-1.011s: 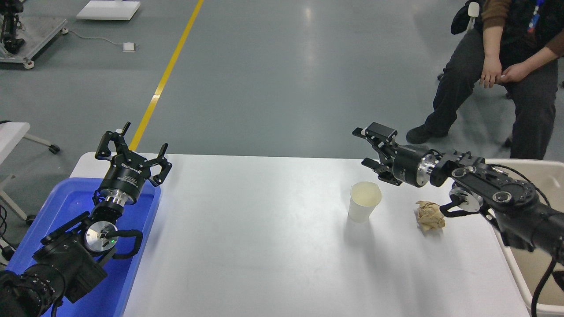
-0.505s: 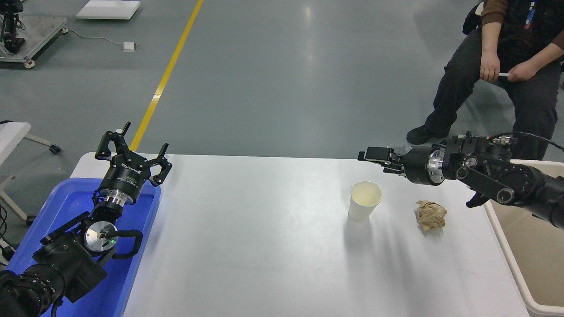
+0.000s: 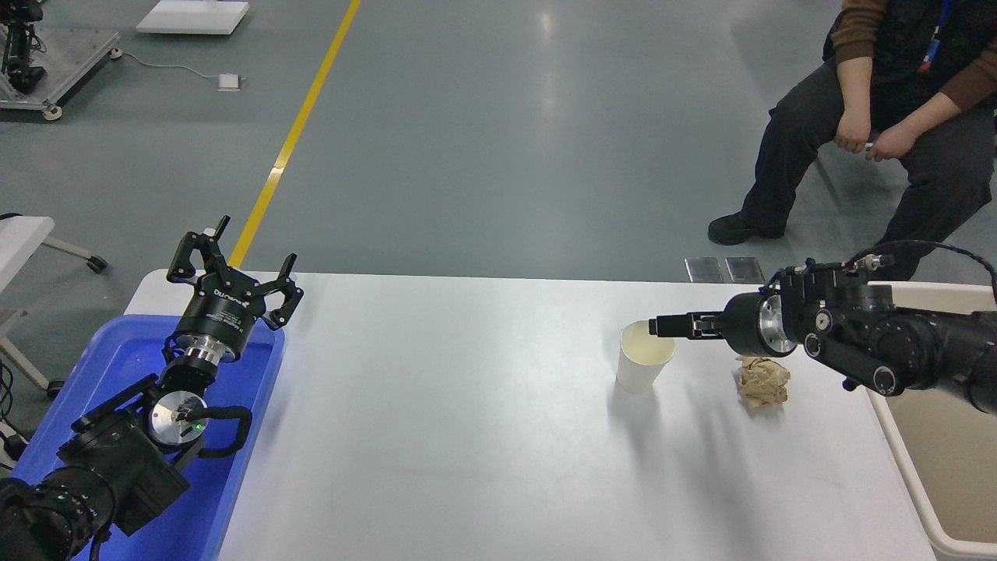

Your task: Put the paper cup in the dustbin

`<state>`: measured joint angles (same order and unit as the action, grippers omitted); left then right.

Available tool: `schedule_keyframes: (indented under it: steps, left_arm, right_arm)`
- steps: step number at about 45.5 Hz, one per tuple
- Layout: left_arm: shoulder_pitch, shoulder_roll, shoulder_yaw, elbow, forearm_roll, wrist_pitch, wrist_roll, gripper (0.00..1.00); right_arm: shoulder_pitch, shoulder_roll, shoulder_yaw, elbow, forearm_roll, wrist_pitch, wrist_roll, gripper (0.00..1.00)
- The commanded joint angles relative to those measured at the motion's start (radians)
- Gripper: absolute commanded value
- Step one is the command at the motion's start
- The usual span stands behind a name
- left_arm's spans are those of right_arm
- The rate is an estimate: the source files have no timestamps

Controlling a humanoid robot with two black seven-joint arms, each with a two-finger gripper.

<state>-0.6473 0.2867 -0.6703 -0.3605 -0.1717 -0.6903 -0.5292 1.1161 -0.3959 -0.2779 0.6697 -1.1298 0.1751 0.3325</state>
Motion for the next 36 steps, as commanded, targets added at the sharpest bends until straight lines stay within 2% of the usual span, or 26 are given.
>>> schedule_keyframes:
  steps: [1,14,36]
  left_arm:
    - [0.000,0.000,0.000,0.000,0.000,0.000,0.000,1.00]
    - [0.000,0.000,0.000,0.000,0.001,0.000,0.000,1.00]
    - [0.000,0.000,0.000,0.000,0.001,0.000,0.000,1.00]
  right_arm:
    - [-0.007,0.019,-0.030,-0.005,-0.008,-0.043,0.000,0.98]
    - [-0.018,0.058,-0.029,-0.015,-0.007,-0.077,0.000,0.97]
    - [-0.050,0.095,-0.032,-0.076,-0.008,-0.085,0.000,0.88]
